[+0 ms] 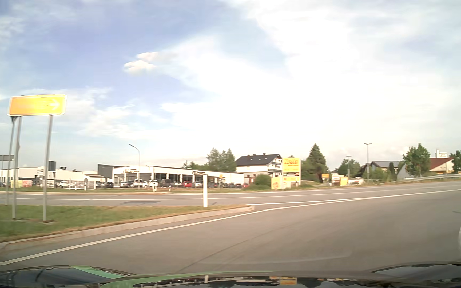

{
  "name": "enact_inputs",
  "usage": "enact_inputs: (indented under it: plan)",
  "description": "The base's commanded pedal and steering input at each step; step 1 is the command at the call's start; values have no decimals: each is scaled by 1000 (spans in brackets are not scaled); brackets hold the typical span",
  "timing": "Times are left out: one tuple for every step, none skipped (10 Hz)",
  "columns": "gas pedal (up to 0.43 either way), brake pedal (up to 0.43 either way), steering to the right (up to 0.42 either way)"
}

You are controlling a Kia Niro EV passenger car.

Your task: Follow the waypoints while adhering to traffic rules and regulations

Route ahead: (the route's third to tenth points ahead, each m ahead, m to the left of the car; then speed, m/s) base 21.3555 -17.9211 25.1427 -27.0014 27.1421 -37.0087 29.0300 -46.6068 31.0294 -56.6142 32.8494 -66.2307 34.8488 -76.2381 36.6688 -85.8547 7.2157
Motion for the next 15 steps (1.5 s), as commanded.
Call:
enact_inputs:
  plan:
    - [150, 0, 351]
    - [150, 0, 351]
    - [177, 0, 350]
    - [197, 0, 350]
    - [209, 0, 350]
    - [220, 0, 349]
    - [228, 0, 341]
    - [228, 0, 330]
    - [240, 0, 321]
    - [260, 0, 314]
    - [299, 0, 311]
    - [311, 0, 311]
    - [311, 0, 307]
    - [311, 0, 296]
    - [311, 0, 285]
